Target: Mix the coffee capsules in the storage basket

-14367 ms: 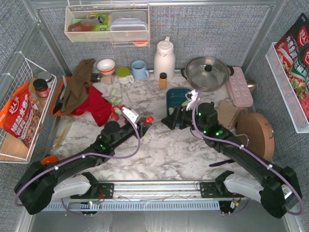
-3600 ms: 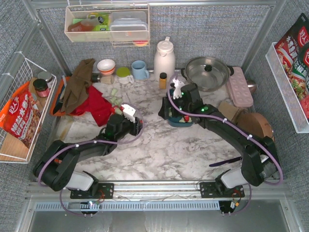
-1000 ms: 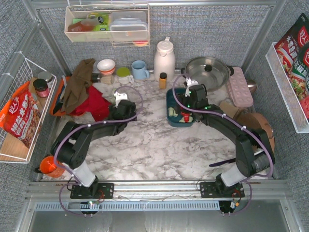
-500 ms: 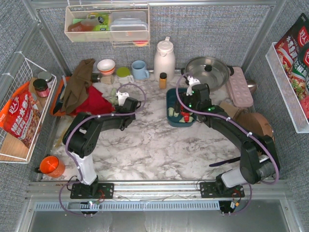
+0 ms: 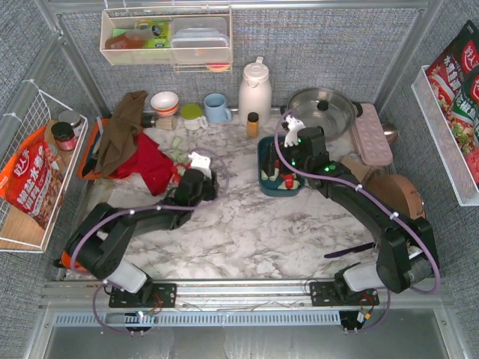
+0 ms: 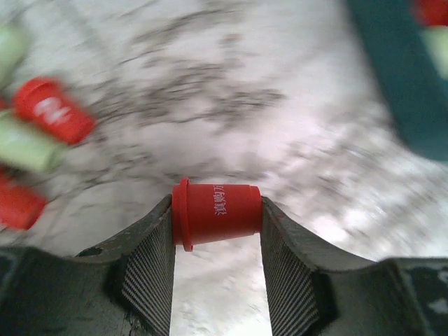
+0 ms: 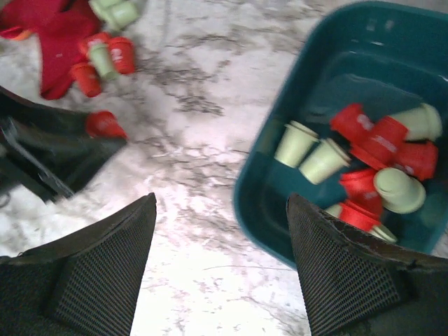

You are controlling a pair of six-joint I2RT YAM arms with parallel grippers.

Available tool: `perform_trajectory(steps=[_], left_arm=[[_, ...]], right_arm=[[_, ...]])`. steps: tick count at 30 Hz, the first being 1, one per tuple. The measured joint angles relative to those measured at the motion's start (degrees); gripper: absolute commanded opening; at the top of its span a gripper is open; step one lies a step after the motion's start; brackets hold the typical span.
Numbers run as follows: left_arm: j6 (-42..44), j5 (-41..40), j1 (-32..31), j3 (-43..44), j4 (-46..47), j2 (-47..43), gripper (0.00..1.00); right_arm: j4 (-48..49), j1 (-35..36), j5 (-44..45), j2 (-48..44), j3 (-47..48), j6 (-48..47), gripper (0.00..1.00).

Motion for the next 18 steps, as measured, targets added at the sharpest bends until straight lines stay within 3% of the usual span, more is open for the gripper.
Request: perform_trajectory(steps=[5, 11, 18], left_arm=[[10.8, 14.7, -4.3, -9.9, 16.6, -6.8, 0.39], [21.2, 28.2, -8.0, -18.3, 35.3, -7.1, 0.4], [25.7, 33.9, -9.7, -20.6, 50.9, -3.9, 0.4]], right_arm=[[-2.0, 2.9, -6.9, -0.1, 2.8, -0.3, 0.72], [-5.5, 8.2, -13.7, 0.3, 5.4, -2.8, 0.61], [-11.3, 11.2, -16.2, 0.6, 5.9, -6.6, 0.58]])
